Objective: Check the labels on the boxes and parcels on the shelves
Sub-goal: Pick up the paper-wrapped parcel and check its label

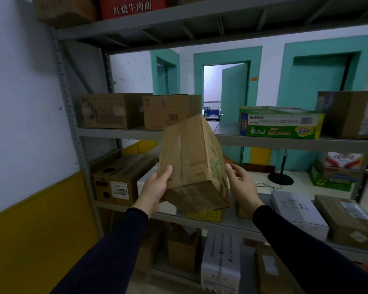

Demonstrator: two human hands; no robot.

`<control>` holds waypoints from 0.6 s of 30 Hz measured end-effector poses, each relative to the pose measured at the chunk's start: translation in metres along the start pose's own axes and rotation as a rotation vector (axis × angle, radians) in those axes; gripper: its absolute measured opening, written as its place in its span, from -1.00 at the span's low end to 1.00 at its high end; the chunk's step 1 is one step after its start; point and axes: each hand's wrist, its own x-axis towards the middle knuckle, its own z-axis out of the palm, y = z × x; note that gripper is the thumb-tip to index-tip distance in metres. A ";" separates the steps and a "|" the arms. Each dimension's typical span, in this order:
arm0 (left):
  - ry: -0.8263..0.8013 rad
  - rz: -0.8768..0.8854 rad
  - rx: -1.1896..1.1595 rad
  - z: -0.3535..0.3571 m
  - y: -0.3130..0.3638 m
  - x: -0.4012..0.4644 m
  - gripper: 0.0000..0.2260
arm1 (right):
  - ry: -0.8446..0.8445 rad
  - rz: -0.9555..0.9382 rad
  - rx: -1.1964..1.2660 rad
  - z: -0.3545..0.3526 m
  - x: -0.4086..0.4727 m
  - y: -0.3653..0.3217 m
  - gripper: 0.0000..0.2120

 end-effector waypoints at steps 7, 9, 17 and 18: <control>0.004 0.157 0.334 0.025 0.002 -0.004 -0.62 | -0.203 0.304 0.179 0.020 -0.002 -0.012 -0.38; -0.012 0.148 0.263 0.023 0.006 -0.004 -0.64 | -0.169 0.385 0.276 0.011 0.003 -0.007 -0.48; -0.010 -0.226 0.080 -0.012 -0.005 0.007 -0.50 | -0.214 0.493 0.530 -0.006 0.009 0.003 -0.72; -0.047 -0.232 -0.002 -0.012 -0.004 0.006 -0.60 | -0.208 0.471 0.490 -0.007 0.010 0.005 -0.70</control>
